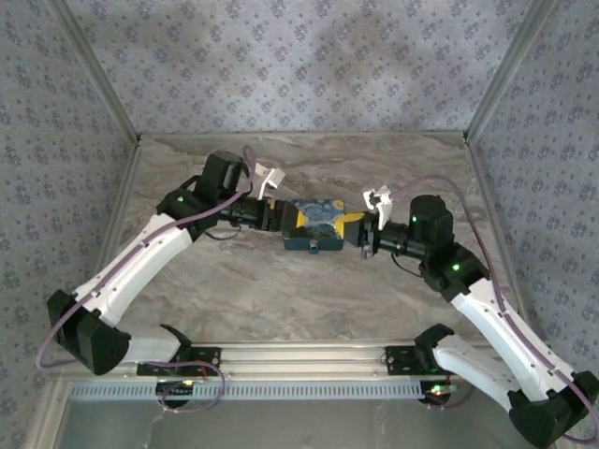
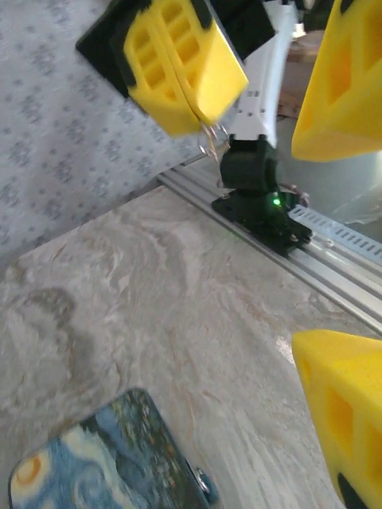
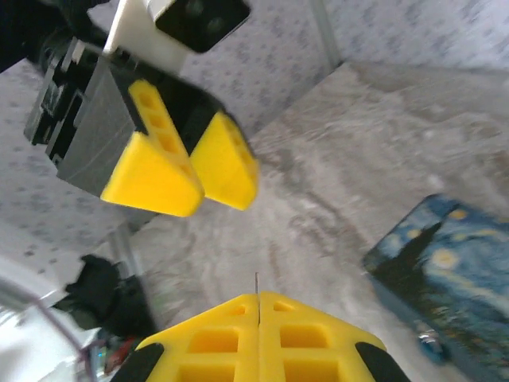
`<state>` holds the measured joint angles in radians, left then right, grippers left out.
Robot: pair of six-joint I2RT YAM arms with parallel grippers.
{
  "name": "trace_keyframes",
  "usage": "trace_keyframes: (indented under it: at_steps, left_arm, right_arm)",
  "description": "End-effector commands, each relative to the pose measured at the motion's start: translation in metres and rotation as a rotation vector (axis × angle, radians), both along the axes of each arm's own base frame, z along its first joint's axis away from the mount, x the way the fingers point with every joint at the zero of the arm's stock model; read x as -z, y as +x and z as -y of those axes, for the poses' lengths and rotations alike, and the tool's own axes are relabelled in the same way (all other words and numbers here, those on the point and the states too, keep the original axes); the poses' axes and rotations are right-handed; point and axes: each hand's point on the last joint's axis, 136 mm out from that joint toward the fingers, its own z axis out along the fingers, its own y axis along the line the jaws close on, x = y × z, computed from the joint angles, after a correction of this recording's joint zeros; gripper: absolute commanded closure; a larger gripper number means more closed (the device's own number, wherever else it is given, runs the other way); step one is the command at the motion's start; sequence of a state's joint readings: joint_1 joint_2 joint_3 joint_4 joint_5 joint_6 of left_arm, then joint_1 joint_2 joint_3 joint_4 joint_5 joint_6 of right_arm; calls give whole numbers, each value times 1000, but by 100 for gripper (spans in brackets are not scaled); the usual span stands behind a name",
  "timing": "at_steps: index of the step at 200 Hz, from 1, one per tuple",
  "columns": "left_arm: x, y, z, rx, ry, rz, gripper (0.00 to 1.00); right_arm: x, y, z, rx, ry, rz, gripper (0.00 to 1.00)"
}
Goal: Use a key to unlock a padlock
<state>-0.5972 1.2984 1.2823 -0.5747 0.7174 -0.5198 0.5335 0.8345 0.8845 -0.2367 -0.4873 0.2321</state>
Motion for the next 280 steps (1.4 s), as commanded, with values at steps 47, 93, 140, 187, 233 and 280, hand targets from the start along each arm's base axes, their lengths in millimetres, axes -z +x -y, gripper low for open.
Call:
trace_keyframes:
  at_steps: [47,93,140,187,233,280]
  left_arm:
    - [4,45,-27,-312,-50,-73,33]
    - [-33,57,-21,-363,-163,-65,33]
    - [-75,52,6,-310,-289,-102,37]
    - [-93,37,41,-214,-348,-179,39]
    - [-96,27,59,-158,-353,-207,43]
    - [-91,28,60,-159,-342,-225,53]
  right_arm:
    - [-20,52,29,372,-484,396,100]
    - [-43,43,0,416,-566,692,100]
    - [-45,27,-24,353,-545,766,100]
    - [-44,17,-30,333,-547,800,100]
    - [-48,15,-27,363,-552,828,100]
    - [-48,16,-27,380,-564,846,100]
